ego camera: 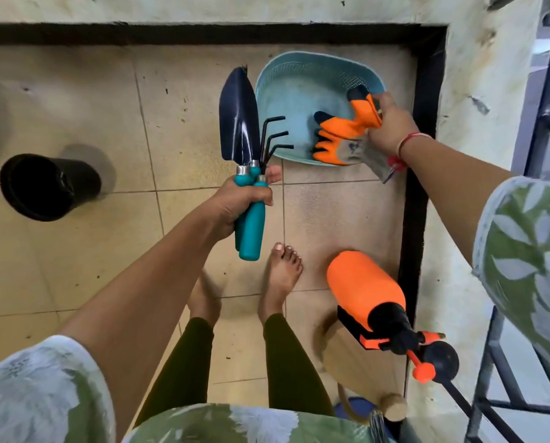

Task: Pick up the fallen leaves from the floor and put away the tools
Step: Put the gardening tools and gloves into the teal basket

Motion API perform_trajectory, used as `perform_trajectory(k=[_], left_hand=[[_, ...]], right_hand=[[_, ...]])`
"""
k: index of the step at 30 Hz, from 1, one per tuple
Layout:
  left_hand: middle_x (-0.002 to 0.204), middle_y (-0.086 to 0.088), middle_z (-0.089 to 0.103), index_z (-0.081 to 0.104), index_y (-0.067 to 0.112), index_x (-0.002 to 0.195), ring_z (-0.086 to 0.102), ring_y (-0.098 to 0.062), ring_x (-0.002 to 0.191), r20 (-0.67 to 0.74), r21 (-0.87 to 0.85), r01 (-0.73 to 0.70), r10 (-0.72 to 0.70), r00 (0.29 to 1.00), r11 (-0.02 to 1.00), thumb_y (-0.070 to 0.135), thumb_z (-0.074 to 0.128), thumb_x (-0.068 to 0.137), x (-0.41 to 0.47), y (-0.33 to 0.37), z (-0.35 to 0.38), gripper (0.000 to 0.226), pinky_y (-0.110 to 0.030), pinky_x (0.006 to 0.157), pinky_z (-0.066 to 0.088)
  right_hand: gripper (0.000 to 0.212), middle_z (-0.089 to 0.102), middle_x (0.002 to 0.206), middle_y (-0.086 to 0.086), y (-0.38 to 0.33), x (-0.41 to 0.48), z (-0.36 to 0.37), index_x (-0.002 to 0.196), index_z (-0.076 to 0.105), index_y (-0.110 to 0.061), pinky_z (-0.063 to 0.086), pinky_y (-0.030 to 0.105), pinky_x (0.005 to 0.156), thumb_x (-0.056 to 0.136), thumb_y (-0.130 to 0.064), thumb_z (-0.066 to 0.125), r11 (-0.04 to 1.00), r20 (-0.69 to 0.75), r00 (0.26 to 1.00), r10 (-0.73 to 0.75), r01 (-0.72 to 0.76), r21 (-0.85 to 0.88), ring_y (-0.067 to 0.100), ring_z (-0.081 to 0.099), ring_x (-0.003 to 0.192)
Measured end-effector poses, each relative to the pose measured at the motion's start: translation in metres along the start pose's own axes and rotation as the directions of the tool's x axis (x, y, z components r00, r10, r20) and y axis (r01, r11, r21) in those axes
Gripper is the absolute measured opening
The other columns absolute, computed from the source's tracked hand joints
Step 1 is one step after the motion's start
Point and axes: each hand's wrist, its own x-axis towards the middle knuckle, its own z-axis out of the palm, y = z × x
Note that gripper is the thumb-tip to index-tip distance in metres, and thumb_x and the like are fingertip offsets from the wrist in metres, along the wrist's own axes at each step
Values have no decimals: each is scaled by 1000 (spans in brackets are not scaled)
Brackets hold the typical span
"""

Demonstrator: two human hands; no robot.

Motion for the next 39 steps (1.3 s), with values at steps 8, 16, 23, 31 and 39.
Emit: perform_trajectory(k=[8,16,23,31,39], left_hand=[[118,7,67,65,21,108,60,-1,95,18,7,-7,7,1000,1000,-15,49,77,6,-2,4,50,-18,69,43],[111,0,66,64,11,110,61,-4,99,-44,-19,-34,33,998,999,-20,49,76,15,1,7,49,-10,64,48],[107,0,67,65,12,109,61,-5,94,-80,-12,-37,35,996,999,-19,52,75,18,5,4,48,-10,63,49],[97,2,68,67,17,100,62,-6,89,-87,48,-42,46,995,998,-17,54,73,17,13,4,46,-13,62,49],[78,-1,65,63,12,100,61,-12,67,-170,114,-30,49,984,993,-4,65,71,13,25,19,32,-18,57,50]], right_hand=[[72,47,135,16,-3,8,-15,144,31,-28,37,44,102,81,-9,60,949,70,986,-154,167,-268,39,49,120],[68,32,144,14,-23,-4,14,140,30,-17,36,44,100,82,-27,64,955,-425,900,95,-202,-216,36,40,126],[105,40,141,26,-8,-110,211,133,36,11,13,28,107,80,-68,-8,955,28,962,273,-274,117,35,30,134],[101,53,129,16,-3,-69,148,128,50,-4,30,24,94,82,-78,-3,947,-92,981,173,-140,288,29,47,117],[41,64,105,0,-99,-134,91,116,59,-28,48,40,89,92,-58,44,485,463,885,-57,-381,787,18,61,94]])
